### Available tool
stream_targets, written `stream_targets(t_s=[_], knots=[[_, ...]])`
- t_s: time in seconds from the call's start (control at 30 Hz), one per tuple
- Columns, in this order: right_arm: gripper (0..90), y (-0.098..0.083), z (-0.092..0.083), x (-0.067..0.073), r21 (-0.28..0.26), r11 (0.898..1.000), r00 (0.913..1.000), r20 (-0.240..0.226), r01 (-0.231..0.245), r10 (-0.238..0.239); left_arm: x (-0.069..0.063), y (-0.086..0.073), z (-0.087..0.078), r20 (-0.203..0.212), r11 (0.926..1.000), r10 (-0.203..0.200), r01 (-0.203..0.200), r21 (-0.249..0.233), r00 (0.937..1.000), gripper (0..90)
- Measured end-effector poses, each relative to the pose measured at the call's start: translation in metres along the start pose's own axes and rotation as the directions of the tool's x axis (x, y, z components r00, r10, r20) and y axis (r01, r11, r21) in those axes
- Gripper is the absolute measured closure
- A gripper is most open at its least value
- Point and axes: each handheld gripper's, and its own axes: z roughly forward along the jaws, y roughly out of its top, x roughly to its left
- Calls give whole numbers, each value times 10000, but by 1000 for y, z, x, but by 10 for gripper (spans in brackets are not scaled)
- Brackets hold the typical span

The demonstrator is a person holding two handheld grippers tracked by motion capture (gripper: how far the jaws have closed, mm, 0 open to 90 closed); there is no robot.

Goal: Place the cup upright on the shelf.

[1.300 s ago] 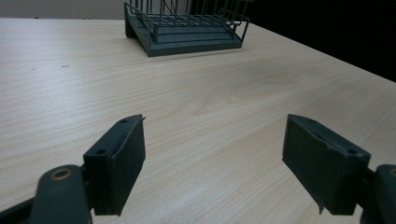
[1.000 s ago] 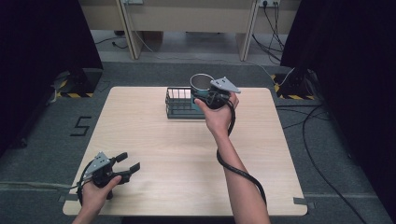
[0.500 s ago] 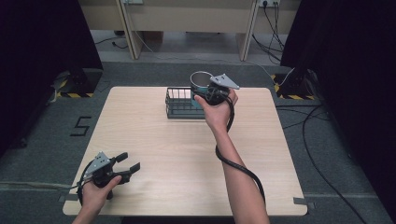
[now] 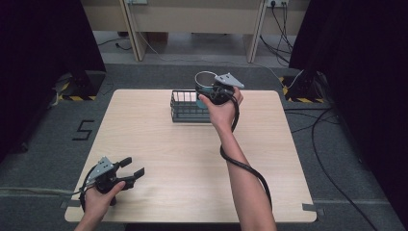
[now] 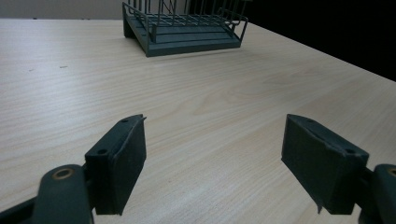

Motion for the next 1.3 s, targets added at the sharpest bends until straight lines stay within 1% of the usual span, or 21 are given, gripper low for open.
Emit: stream_targets(t_s=[0.17,0.43,0.83,1.3], knots=[[134,-1,3,-3,-19,10000,9999,94,-78,78,0,0,-1,21,10000,0,0,-15,10000,215],[134,-4,9,-5,129,9999,9999,119,-106,105,-1,0,0,41,10000,1,-1,-17,10000,215],[134,-5,16,-8,148,9996,9995,197,-232,229,0,0,0,38,10000,0,0,-20,10000,215],[134,-10,27,-12,281,9993,9991,347,-256,247,0,0,0,68,10000,-41,41,-33,10000,215]])
